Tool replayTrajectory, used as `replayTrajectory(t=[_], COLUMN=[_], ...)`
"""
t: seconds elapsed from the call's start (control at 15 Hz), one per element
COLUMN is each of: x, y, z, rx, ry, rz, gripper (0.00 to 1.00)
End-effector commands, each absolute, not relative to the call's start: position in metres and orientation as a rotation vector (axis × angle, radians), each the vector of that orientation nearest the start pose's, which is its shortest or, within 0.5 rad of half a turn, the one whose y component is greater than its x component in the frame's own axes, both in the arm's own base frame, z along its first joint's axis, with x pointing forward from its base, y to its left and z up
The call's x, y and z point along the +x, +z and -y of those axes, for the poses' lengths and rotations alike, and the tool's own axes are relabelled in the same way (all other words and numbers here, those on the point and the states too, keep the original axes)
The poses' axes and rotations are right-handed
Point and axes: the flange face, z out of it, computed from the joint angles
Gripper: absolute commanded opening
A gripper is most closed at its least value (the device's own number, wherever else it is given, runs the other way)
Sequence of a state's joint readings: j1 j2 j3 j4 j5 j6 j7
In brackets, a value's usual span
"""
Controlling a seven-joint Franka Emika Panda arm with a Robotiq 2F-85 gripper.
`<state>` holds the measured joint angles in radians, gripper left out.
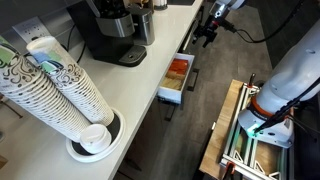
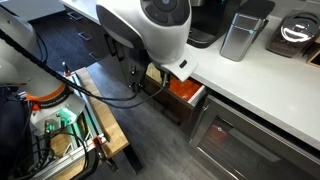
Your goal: Close the open drawer
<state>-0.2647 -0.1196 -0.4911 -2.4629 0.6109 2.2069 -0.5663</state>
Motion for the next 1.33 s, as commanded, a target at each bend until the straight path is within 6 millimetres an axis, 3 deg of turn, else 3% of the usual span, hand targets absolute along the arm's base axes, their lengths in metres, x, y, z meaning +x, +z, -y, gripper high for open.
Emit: replayTrajectory(t=[0.0,0.4,0.47,0.67,1.13,1.27], x=[0.33,0.328,0.322,0.325,0.328,0.329], y=[0.291,0.243,0.259,0.245,0.245,0.236], z=[0.326,0.346,0.335,0.343,0.344,0.348], rx=[-2.408,-2.156,-2.216,-2.18,-2.183,-2.173], ry=[-0.274,-0.279,-0.279,-0.262,-0.262,-0.252], rz=[-0.838,-0.883,-0.889,-0.898,-0.893,-0.917], gripper=[1.0,1.0,1.0,1.0,1.0,1.0])
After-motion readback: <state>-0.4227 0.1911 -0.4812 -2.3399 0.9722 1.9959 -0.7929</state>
